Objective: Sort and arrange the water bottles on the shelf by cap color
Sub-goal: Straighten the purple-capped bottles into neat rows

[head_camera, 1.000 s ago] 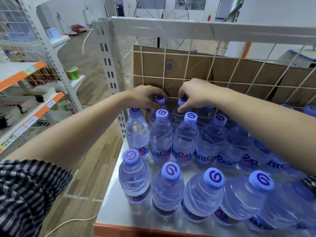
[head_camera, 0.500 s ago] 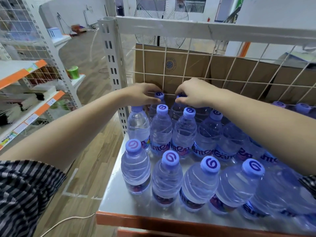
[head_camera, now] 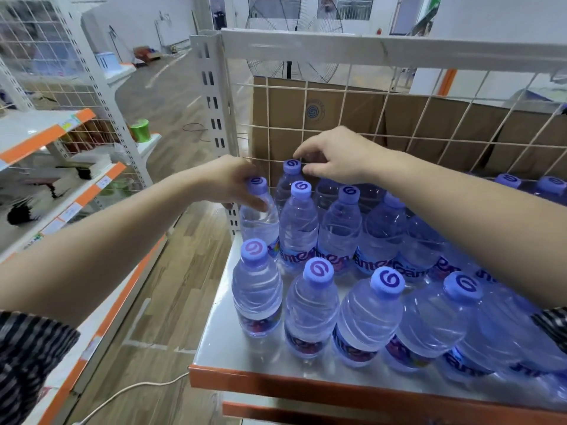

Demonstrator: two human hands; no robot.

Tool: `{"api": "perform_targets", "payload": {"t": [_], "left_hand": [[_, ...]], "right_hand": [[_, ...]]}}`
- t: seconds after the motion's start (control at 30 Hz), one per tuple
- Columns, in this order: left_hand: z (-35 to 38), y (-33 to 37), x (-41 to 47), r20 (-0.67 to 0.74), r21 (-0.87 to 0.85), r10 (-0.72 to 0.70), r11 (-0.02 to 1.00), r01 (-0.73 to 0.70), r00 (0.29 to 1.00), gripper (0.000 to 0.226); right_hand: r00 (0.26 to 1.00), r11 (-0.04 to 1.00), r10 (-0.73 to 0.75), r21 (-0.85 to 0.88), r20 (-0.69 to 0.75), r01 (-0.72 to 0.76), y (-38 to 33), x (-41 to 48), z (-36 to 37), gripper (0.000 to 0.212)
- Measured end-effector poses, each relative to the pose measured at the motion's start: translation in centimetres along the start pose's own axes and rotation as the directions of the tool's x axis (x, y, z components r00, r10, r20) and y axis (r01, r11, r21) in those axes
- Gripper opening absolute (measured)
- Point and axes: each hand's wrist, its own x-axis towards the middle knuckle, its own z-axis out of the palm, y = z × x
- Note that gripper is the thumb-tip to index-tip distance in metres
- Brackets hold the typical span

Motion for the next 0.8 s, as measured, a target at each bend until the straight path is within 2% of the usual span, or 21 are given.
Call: {"api": "perform_targets", "payload": {"t": [0.1, 0.17, 0.33, 0.5, 0.67, 0.8], "left_hand": [[-0.3, -0.1, -0.1, -0.067, 0.057, 0.054, 0.997, -0.050, 0.996, 0.031], [-0.8, -0.5, 0.0, -0.077, 0.079, 0.065, 0.995, -0.059, 0.995, 0.025], [-1.1, -1.1, 1.1, -0.197, 0.227, 0.052, 0.974, -0.006, 0.979, 0.042], [-0.3, -1.4, 2.9, -0.299, 0.202, 0.080, 0.979, -0.019, 0.951, 0.044], [-0.3, -1.6, 3.7, -0.282, 0.217, 0.113, 0.975, -0.051, 0.953, 0.044], [-0.4, -1.8, 3.8, -0.286, 0.118, 0.080, 0.992, -0.048, 0.955, 0.040]], "right_hand": [[0.998, 0.998, -0.014, -0.052, 0.058, 0.017, -0.9, 1.0, 1.2, 0.035], [0.999, 0.996, -0.028, -0.081, 0.043, 0.032, -1.2, 1.6, 1.5, 0.034], [0.999, 0.997, -0.013, -0.072, 0.035, 0.016, -1.2, 3.1, 1.4, 0.035], [0.997, 0.999, 0.023, -0.038, 0.070, -0.020, -1.1, 4.4, 1.6, 0.036], [0.993, 0.993, 0.029, -0.113, 0.111, -0.017, -1.0, 4.7, 2.3, 0.035], [0.997, 0.996, 0.037, -0.089, 0.067, -0.031, -0.8, 4.5, 2.4, 0.033]]}}
